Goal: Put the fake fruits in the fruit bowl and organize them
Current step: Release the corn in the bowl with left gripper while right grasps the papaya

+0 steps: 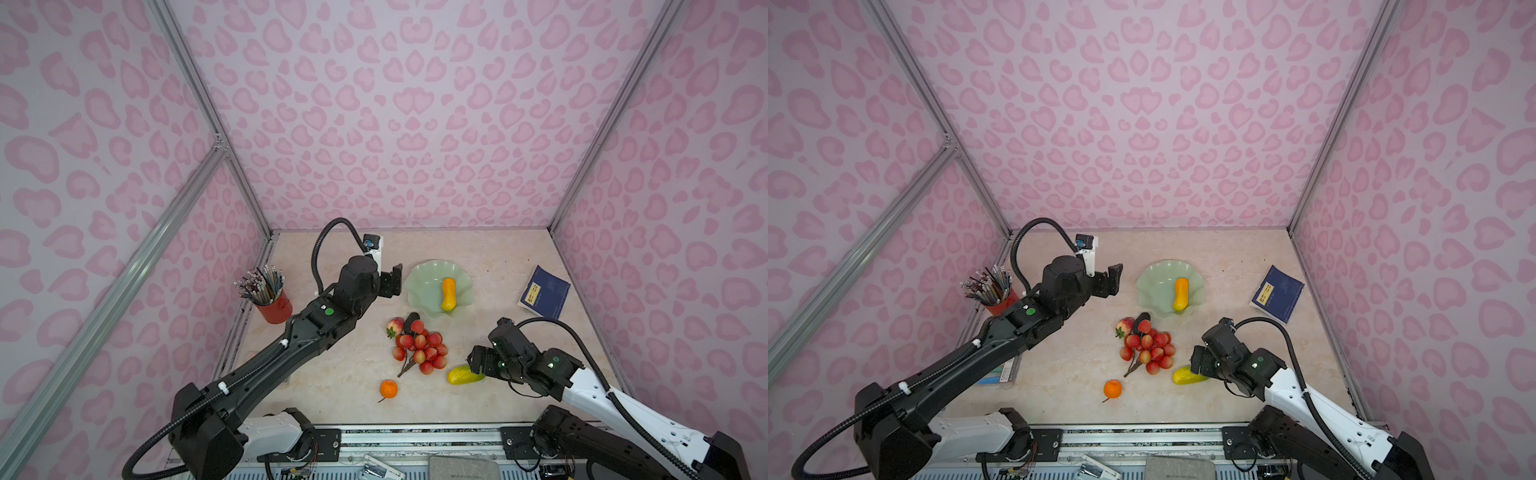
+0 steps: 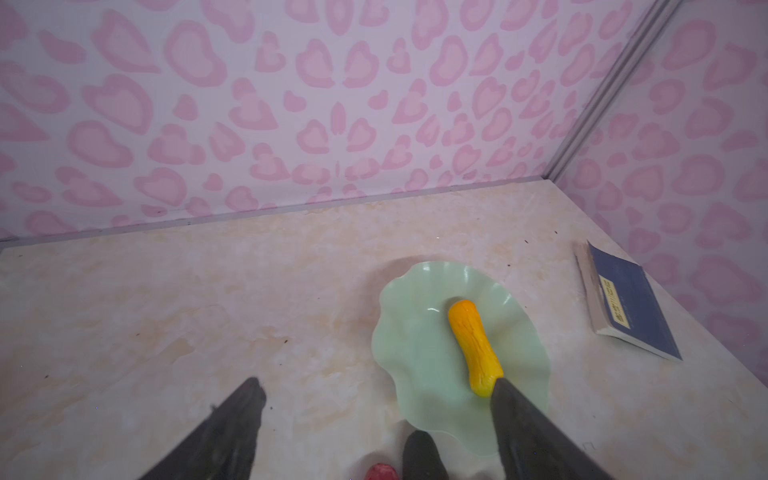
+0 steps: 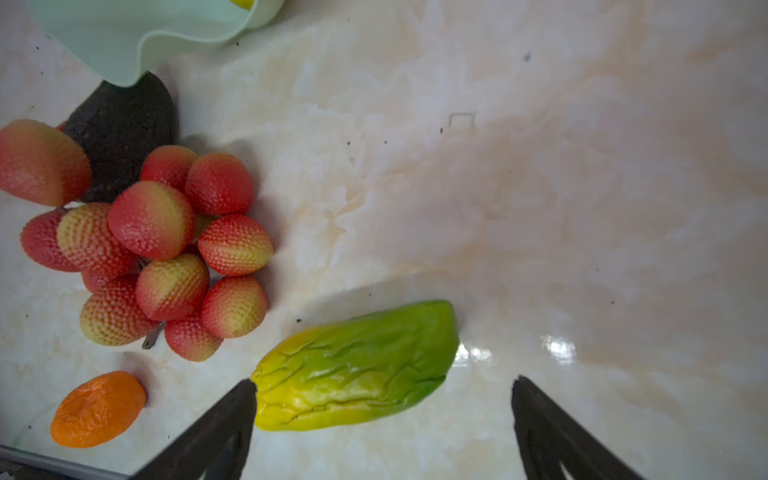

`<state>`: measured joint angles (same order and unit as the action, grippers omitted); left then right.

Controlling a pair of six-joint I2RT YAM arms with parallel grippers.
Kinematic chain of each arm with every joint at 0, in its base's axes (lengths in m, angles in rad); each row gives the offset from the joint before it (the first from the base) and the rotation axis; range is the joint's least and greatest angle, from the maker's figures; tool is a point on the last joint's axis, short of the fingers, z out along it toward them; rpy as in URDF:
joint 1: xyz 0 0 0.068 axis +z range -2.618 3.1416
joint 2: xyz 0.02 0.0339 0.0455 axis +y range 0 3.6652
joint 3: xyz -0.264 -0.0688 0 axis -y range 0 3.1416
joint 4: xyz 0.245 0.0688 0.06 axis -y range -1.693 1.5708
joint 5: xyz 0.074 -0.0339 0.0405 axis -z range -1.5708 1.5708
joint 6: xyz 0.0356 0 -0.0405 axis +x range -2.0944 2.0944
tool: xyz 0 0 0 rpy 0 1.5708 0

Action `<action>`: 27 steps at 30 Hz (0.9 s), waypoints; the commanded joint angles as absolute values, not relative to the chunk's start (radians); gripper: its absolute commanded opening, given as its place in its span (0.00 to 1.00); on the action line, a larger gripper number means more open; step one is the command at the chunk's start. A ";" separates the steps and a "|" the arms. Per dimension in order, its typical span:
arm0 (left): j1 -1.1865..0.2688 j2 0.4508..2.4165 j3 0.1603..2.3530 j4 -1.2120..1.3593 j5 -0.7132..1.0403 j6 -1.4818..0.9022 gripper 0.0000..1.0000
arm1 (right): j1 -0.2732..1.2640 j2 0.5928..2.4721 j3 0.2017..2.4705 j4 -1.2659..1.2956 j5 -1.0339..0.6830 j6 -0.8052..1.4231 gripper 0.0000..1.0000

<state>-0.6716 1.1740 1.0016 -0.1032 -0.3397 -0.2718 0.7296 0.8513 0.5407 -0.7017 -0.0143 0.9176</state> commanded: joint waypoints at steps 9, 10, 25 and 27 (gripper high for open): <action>-0.540 0.845 0.621 -0.091 -0.436 -0.490 0.94 | 0.787 0.880 0.410 -0.461 -0.053 1.197 0.95; -0.533 0.824 0.597 -0.100 -0.433 -0.507 0.94 | 0.788 0.882 0.389 -0.419 -0.052 1.214 0.94; -0.526 0.645 0.433 -0.221 -0.341 -0.641 0.94 | 0.793 1.104 0.405 -0.241 0.000 1.195 0.55; -0.526 0.620 0.410 -0.227 -0.329 -0.650 0.94 | 0.793 1.120 0.404 -0.239 0.028 1.177 0.47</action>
<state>-0.5259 0.6430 0.4290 -0.1997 -0.3523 -0.6163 0.7918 1.1015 0.4049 -0.2394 -0.0242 1.2098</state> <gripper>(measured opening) 0.939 0.494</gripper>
